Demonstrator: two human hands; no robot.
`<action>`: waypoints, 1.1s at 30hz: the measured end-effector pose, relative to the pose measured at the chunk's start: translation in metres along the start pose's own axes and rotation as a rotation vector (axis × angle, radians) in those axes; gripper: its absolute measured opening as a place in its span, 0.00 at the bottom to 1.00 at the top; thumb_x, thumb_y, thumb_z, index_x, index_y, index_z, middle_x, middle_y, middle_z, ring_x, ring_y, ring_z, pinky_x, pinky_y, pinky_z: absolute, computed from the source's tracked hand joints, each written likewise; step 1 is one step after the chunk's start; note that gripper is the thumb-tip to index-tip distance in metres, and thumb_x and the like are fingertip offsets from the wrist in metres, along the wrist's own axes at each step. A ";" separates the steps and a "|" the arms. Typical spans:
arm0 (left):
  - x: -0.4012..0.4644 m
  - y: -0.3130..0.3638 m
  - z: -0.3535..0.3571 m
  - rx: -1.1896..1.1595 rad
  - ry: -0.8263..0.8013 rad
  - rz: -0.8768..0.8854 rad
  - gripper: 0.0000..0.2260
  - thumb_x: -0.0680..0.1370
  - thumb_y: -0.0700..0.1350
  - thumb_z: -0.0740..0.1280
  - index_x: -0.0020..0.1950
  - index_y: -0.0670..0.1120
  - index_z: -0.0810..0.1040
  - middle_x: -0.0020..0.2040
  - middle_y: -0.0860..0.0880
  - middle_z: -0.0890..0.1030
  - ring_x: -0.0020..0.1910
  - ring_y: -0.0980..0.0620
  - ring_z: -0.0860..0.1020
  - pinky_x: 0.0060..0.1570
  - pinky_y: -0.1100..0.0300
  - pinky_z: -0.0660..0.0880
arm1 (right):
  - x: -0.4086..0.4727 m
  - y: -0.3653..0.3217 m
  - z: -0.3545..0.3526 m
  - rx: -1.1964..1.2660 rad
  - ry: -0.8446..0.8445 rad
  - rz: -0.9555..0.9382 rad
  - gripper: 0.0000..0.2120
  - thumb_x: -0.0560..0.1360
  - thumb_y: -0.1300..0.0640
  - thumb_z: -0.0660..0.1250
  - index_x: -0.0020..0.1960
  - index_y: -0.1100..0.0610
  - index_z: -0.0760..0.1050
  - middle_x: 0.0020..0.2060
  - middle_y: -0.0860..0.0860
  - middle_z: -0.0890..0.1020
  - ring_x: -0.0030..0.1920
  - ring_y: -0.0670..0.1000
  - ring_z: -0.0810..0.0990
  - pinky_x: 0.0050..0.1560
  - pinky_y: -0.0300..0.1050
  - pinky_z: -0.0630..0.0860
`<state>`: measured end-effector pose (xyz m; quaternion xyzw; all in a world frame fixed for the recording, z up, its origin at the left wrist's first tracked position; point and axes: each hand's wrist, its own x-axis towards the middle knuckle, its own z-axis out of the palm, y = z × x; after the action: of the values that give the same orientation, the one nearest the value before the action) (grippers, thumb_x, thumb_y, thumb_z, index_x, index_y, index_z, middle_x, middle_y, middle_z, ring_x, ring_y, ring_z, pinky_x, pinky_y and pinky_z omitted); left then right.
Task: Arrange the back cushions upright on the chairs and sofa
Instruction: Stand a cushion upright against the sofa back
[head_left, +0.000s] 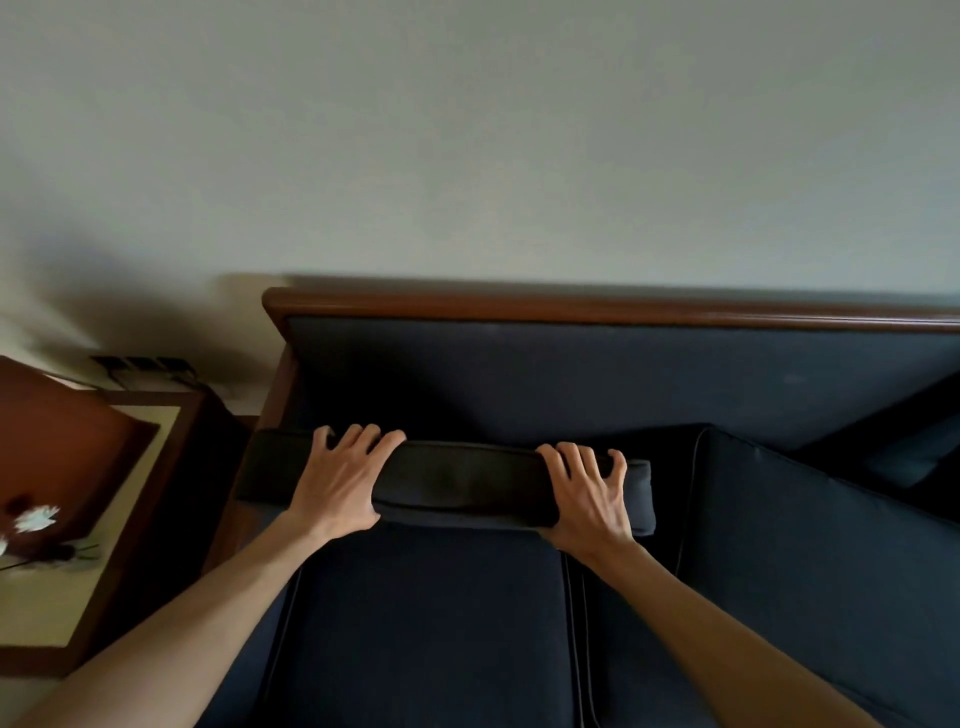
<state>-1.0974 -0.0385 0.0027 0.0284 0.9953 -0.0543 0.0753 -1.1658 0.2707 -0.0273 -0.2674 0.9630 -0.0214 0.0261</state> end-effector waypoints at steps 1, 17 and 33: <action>0.003 -0.006 -0.003 0.002 0.013 0.004 0.48 0.50 0.55 0.80 0.67 0.50 0.68 0.54 0.49 0.77 0.53 0.45 0.76 0.53 0.42 0.71 | 0.004 -0.003 -0.001 0.007 0.005 0.005 0.47 0.52 0.41 0.78 0.66 0.54 0.69 0.58 0.52 0.75 0.57 0.55 0.76 0.62 0.70 0.65; 0.050 -0.057 0.014 -0.032 -0.057 -0.011 0.50 0.55 0.58 0.79 0.73 0.52 0.60 0.63 0.49 0.73 0.62 0.45 0.73 0.61 0.40 0.67 | 0.077 -0.012 0.006 -0.044 -0.022 -0.026 0.52 0.54 0.39 0.77 0.72 0.51 0.61 0.64 0.51 0.70 0.64 0.55 0.71 0.68 0.73 0.56; 0.139 -0.087 -0.002 -0.091 -0.183 -0.065 0.57 0.59 0.59 0.80 0.78 0.53 0.48 0.75 0.48 0.61 0.76 0.44 0.58 0.72 0.33 0.53 | 0.175 0.013 -0.010 -0.060 -0.173 0.037 0.62 0.58 0.36 0.79 0.79 0.50 0.43 0.74 0.55 0.59 0.76 0.59 0.54 0.69 0.77 0.47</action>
<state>-1.2406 -0.1179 -0.0079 -0.0123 0.9861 -0.0140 0.1653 -1.3226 0.1915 -0.0251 -0.2509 0.9622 0.0313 0.1015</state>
